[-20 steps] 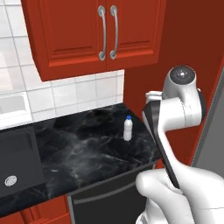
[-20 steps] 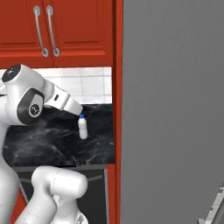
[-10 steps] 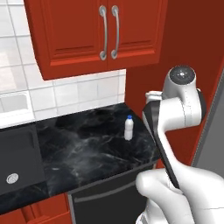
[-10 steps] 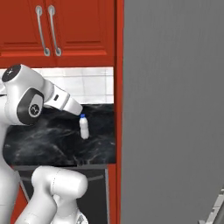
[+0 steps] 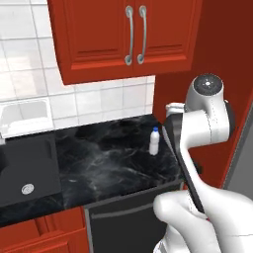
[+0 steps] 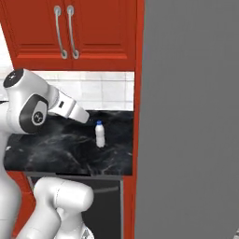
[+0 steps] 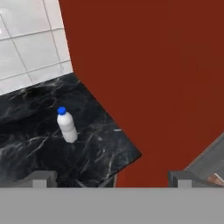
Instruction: Take the bottled waters from the counter and place them in the freezer to freeze. Close the freezer door after placing the bottles.
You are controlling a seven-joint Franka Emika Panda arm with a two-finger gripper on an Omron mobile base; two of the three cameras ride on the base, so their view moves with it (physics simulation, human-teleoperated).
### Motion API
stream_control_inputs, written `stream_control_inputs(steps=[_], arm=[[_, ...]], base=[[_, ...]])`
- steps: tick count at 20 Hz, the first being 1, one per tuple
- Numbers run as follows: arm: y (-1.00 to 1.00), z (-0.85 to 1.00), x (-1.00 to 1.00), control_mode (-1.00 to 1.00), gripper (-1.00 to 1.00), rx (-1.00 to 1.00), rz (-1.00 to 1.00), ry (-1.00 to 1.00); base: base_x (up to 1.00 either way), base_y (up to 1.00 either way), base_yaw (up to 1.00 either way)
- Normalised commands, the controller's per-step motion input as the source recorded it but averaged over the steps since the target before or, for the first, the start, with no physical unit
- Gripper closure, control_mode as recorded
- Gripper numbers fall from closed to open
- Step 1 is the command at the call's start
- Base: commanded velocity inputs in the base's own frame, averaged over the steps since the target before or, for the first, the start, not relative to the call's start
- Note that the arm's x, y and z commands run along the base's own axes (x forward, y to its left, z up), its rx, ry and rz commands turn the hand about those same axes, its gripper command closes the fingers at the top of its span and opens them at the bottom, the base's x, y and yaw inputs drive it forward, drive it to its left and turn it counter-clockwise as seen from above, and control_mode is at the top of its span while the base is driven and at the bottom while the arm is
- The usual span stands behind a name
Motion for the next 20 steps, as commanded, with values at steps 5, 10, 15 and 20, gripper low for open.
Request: stream_control_inputs(steps=[5, 10, 15, 20], arm=[[0.00, 0.00, 0.00, 1.00, -1.00, 0.00, 0.00, 0.00], [0.00, 0.00, 0.00, 1.00, -1.00, 0.00, 0.00, 0.00], [0.00, 0.00, 0.00, 1.00, -1.00, 0.00, 0.00, 0.00], [-0.63, -0.11, 0.32, -1.00, -1.00, 0.00, -0.23, 0.02]], base=[[0.22, 0.92, 0.10], [0.66, 0.78, 0.00], [0.91, -0.03, -0.08], [0.00, 0.00, 0.00]])
